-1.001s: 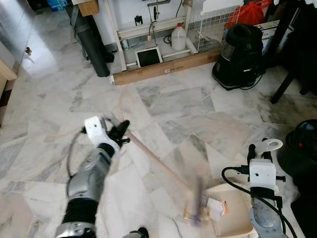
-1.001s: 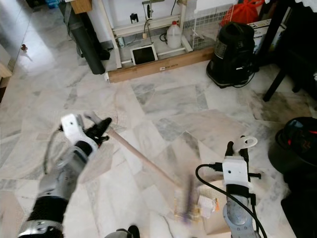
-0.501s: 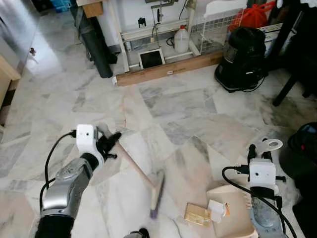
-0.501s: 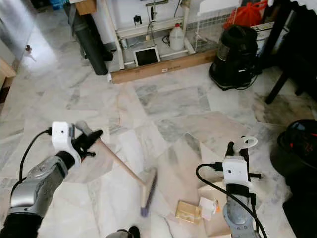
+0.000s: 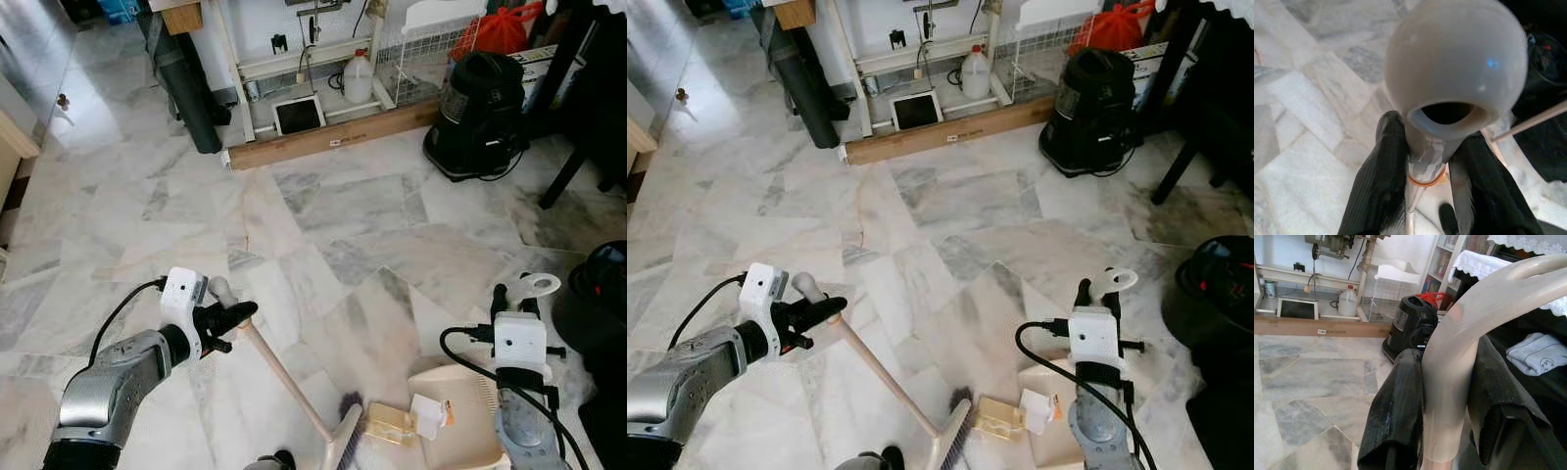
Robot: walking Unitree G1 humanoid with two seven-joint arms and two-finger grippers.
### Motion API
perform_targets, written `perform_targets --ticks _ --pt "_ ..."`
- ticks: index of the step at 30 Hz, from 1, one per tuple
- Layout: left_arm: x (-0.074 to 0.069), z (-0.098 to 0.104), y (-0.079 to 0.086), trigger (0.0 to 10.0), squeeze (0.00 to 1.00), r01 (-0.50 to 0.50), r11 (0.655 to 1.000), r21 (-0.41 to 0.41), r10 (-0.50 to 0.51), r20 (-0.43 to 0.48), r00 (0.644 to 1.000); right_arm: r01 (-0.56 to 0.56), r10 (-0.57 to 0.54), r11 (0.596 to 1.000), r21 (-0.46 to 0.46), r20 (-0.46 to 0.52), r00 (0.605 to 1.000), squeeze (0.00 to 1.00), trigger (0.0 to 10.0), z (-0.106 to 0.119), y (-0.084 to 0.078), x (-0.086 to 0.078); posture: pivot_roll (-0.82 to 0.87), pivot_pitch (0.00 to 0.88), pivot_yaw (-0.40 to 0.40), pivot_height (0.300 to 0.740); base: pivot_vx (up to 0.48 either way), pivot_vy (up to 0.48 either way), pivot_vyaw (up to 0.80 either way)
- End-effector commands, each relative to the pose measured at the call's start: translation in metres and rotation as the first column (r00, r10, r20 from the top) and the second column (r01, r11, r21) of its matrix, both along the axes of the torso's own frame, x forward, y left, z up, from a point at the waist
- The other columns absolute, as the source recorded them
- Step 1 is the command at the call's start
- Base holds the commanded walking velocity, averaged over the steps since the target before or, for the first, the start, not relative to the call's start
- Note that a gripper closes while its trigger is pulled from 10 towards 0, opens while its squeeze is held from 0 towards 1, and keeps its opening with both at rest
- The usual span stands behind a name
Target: Sweep floor
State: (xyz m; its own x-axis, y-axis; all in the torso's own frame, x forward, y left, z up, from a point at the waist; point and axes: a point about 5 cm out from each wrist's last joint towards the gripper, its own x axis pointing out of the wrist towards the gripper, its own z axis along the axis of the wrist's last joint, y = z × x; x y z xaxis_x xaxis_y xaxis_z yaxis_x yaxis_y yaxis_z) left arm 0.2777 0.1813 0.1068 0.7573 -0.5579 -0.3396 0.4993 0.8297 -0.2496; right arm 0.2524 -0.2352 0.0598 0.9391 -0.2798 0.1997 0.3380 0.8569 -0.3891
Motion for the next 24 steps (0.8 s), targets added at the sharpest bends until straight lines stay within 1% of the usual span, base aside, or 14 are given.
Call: perform_targets --ticks 1,3,5,9,12,16,18,19,22,24 --pt "-0.008 -0.008 -0.001 10.0 0.0 0.028 1.0 0.001 -0.027 -0.062 0.998 0.015 -0.015 1.0 0.0 -0.086 0.996 0.0 10.0 -0.016 -0.002 -0.009 0.05 0.185 0.13 0.74 0.0 0.0 0.0" --pt "-0.008 -0.01 -0.007 10.0 0.0 0.037 0.999 -0.006 -0.038 -0.072 0.997 0.013 -0.013 1.0 0.001 -0.085 0.996 0.0 10.0 -0.016 -0.001 -0.01 0.04 0.187 0.13 0.74 0.0 0.0 0.0" --pt "-0.007 -0.012 -0.015 10.0 0.0 0.032 0.999 -0.036 -0.035 -0.089 0.995 0.012 -0.012 1.0 0.001 -0.086 0.996 0.0 10.0 -0.016 -0.001 -0.011 0.04 0.191 0.131 0.74 0.0 0.0 0.0" --pt "-0.006 -0.014 -0.017 10.0 0.0 0.017 0.998 -0.056 -0.023 -0.109 0.994 0.013 -0.013 1.0 0.0 -0.085 0.996 0.0 10.0 -0.016 -0.002 -0.012 0.03 0.194 0.133 0.74 0.0 0.0 0.0" --pt "-0.007 -0.018 -0.021 10.0 0.0 -0.006 0.996 -0.087 -0.005 -0.131 0.991 0.014 -0.014 1.0 -0.001 -0.086 0.996 0.0 10.0 -0.016 -0.003 -0.015 0.02 0.198 0.134 0.74 0.0 0.0 0.0" --pt "-0.007 -0.019 -0.027 10.0 0.0 -0.011 0.995 -0.095 -0.001 -0.12 0.993 0.013 -0.013 1.0 -0.001 -0.087 0.996 0.0 10.0 -0.016 -0.003 -0.016 0.02 0.204 0.133 0.74 0.0 0.0 0.0" --pt "-0.002 -0.019 -0.032 10.0 0.0 -0.03 0.995 -0.096 0.021 -0.093 0.995 0.008 -0.008 1.0 0.002 -0.087 0.996 0.0 10.0 -0.016 -0.001 -0.019 0.01 0.21 0.135 0.74 0.0 0.0 0.0" --pt "-0.002 -0.019 -0.032 10.0 0.0 -0.03 0.995 -0.096 0.021 -0.093 0.995 0.008 -0.008 1.0 0.002 -0.087 0.996 0.0 10.0 -0.016 -0.001 -0.019 0.01 0.21 0.135 0.74 0.0 0.0 0.0" --pt "0.009 -0.019 -0.033 10.0 0.0 -0.094 0.991 -0.099 0.088 -0.066 0.994 0.005 -0.004 1.0 0.009 -0.09 0.996 0.0 10.0 -0.017 0.0 -0.022 0.0 0.214 0.137 0.74 0.0 0.0 0.0" --pt "0.015 -0.018 -0.035 10.0 0.0 -0.111 0.987 -0.116 0.105 -0.053 0.993 0.002 -0.001 1.0 0.011 -0.091 0.996 0.0 10.0 -0.017 0.001 -0.024 -0.01 0.218 0.137 0.74 0.0 0.0 0.0"
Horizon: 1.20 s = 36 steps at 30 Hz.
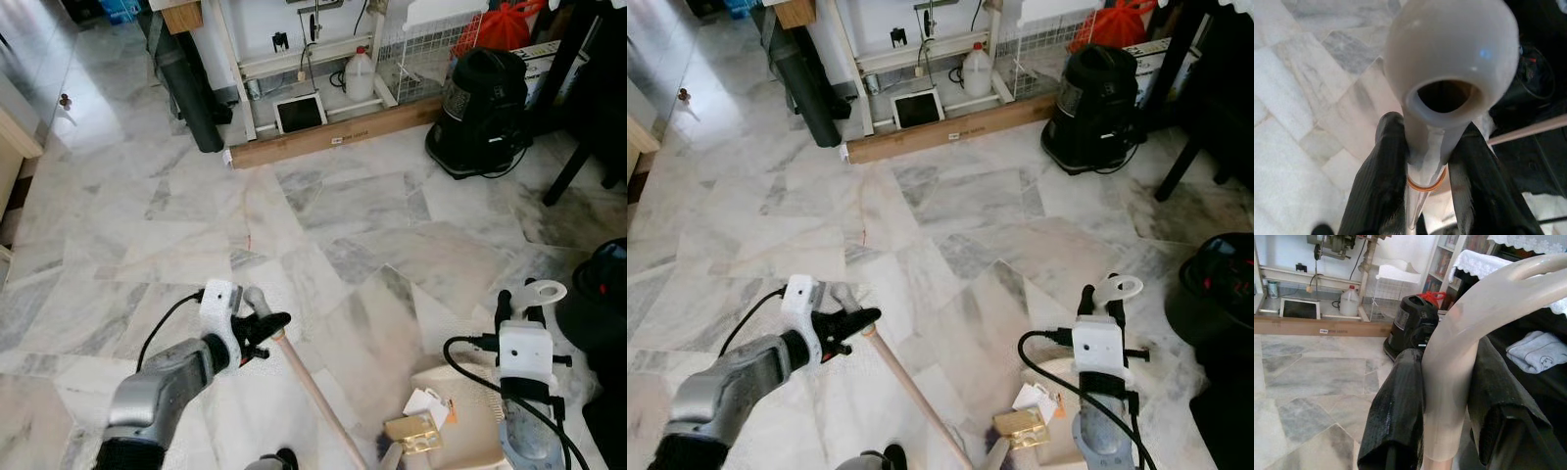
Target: Sweep floor
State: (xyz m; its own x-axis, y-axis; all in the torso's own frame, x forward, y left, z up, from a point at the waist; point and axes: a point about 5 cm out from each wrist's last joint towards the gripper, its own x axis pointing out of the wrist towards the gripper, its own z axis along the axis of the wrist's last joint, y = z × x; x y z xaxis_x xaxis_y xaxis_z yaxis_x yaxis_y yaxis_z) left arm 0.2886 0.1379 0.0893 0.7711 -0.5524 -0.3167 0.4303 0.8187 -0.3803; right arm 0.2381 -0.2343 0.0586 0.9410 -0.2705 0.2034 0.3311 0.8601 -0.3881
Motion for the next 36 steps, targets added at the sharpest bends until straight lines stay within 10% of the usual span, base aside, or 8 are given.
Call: perform_targets --ticks 1,9,24,36 --pt "0.004 0.0 0.008 10.0 0.0 -0.049 0.999 0.007 0.049 0.011 0.999 0.012 -0.011 1.0 0.01 -0.095 0.995 0.0 10.0 -0.016 0.0 -0.009 -0.01 0.218 0.137 0.74 0.0 0.0 0.0" --pt "0.026 0.01 -0.001 10.0 0.0 -0.125 0.984 -0.13 0.132 0.043 0.99 -0.002 0.005 1.0 0.027 -0.099 0.995 0.0 10.0 -0.017 0.006 -0.011 -0.01 0.216 0.139 0.74 0.0 0.0 0.0" --pt "0.025 0.013 0.004 10.0 0.0 -0.133 0.965 -0.226 0.143 0.03 0.989 -0.006 0.011 0.999 0.048 -0.096 0.995 0.0 10.0 -0.015 0.009 -0.005 0.0 0.196 0.134 0.74 0.0 0.0 0.0" --pt "0.026 0.046 0.05 10.0 0.0 -0.341 0.919 -0.199 0.382 0.235 0.894 -0.002 0.007 0.999 0.048 -0.097 0.995 0.0 10.0 -0.014 0.007 -0.003 0.01 0.192 0.132 0.74 0.0 0.0 0.0"
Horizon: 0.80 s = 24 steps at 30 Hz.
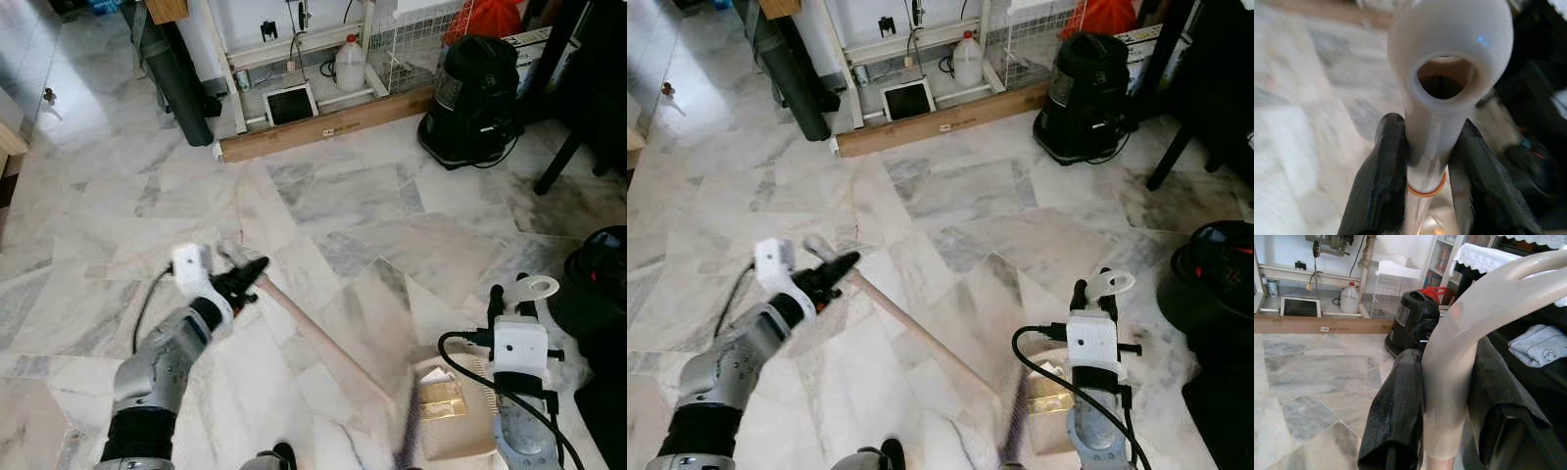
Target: Sweep floor
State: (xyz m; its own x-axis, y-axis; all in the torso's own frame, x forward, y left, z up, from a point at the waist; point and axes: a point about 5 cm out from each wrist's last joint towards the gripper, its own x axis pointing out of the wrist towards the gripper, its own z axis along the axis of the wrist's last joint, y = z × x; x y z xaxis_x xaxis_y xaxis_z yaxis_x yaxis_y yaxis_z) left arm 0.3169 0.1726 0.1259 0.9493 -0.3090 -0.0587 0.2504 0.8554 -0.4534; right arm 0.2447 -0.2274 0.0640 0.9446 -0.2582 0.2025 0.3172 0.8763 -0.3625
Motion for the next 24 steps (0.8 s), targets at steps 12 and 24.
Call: perform_targets --ticks 12,24 --pt "-0.01 0.004 0.032 10.0 0.0 -0.208 0.964 0.165 0.193 0.101 0.976 0.1 -0.083 0.96 0.263 -0.074 0.994 0.0 10.0 -0.02 -0.003 0.001 0.01 0.141 0.136 0.74 0.0 0.0 0.0" --pt "-0.01 -0.005 0.047 10.0 0.0 -0.252 0.94 0.231 0.232 0.113 0.966 0.095 -0.077 0.949 0.3 -0.071 0.995 0.0 10.0 -0.018 -0.008 0.02 0.02 0.016 0.124 0.74 0.0 0.0 0.0"
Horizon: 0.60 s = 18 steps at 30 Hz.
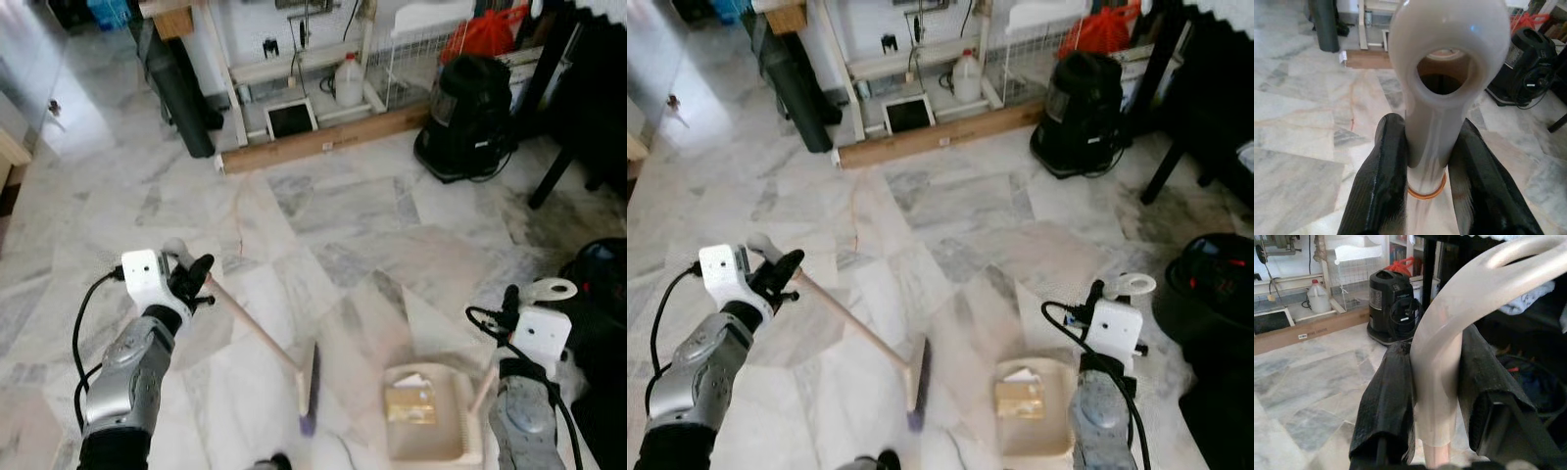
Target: Sweep floor
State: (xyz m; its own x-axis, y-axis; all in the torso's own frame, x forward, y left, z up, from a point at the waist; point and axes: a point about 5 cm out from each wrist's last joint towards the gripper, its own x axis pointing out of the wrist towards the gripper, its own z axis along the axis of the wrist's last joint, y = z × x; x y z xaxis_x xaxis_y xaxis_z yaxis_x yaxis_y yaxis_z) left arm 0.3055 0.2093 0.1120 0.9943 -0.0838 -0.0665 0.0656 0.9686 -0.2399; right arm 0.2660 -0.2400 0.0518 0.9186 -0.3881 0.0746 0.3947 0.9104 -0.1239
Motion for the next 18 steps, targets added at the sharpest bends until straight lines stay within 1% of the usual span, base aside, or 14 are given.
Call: perform_targets --ticks 1,3,6,8,10,11,14,15,16,18 --pt "0.002 0.009 0.012 10.0 0.0 -0.036 0.999 0.031 0.034 0.049 0.998 -0.006 0.006 0.999 0.033 -0.012 1.0 0.0 10.0 -0.004 0.003 0.001 0.02 0.0 0.121 0.74 0.0 0.0 0.0" --pt "0.002 0.008 0.013 10.0 0.0 -0.041 0.999 0.036 0.039 0.05 0.998 0.01 -0.01 0.999 0.05 -0.002 1.0 0.0 10.0 -0.003 0.002 0.003 0.02 0.0 0.119 0.74 0.0 0.0 0.0" --pt "0.006 0.005 0.014 10.0 0.0 -0.051 0.998 0.047 0.048 0.052 0.997 0.042 -0.044 0.992 0.122 0.014 0.999 0.0 10.0 -0.002 -0.001 0.008 0.01 0.0 0.112 0.74 0.0 0.0 0.0" --pt "0.008 0.003 0.014 10.0 0.0 -0.053 0.998 0.046 0.051 0.05 0.997 0.041 -0.042 0.991 0.131 0.011 0.999 0.0 10.0 -0.003 -0.001 0.01 0.01 0.0 0.11 0.74 0.0 0.0 0.0" --pt "0.012 0.002 0.017 10.0 0.0 -0.072 0.995 0.069 0.068 0.053 0.996 0.048 -0.051 0.988 0.149 0.017 0.999 0.0 10.0 0.0 -0.002 0.016 0.01 0.0 0.11 0.74 0.0 0.0 0.0" --pt "0.015 0.003 0.02 10.0 0.0 -0.098 0.992 0.074 0.094 0.061 0.994 0.051 -0.057 0.985 0.164 0.03 0.998 0.0 10.0 0.003 -0.003 0.019 0.0 0.0 0.111 0.74 0.0 0.0 0.0" --pt "0.019 0.005 0.024 10.0 0.0 -0.134 0.989 0.057 0.129 0.075 0.989 0.053 -0.065 0.979 0.196 0.053 0.996 0.0 10.0 0.007 -0.003 0.024 -0.01 0.0 0.113 0.74 0.0 0.0 0.0" --pt "0.02 0.005 0.023 10.0 0.0 -0.134 0.989 0.06 0.129 0.077 0.989 0.057 -0.07 0.976 0.212 0.057 0.996 0.0 10.0 0.008 -0.004 0.026 -0.02 0.0 0.112 0.74 0.0 0.0 0.0" --pt "0.021 0.005 0.021 10.0 0.0 -0.129 0.989 0.07 0.123 0.08 0.989 0.063 -0.081 0.966 0.252 0.062 0.995 0.0 10.0 0.008 -0.007 0.027 -0.02 0.0 0.11 0.74 0.0 0.0 0.0" --pt "0.023 0.005 0.02 10.0 0.0 -0.125 0.989 0.075 0.118 0.085 0.989 0.058 -0.081 0.953 0.297 0.067 0.994 0.0 10.0 0.008 -0.009 0.029 -0.02 0.0 0.109 0.74 0.0 0.0 0.0"
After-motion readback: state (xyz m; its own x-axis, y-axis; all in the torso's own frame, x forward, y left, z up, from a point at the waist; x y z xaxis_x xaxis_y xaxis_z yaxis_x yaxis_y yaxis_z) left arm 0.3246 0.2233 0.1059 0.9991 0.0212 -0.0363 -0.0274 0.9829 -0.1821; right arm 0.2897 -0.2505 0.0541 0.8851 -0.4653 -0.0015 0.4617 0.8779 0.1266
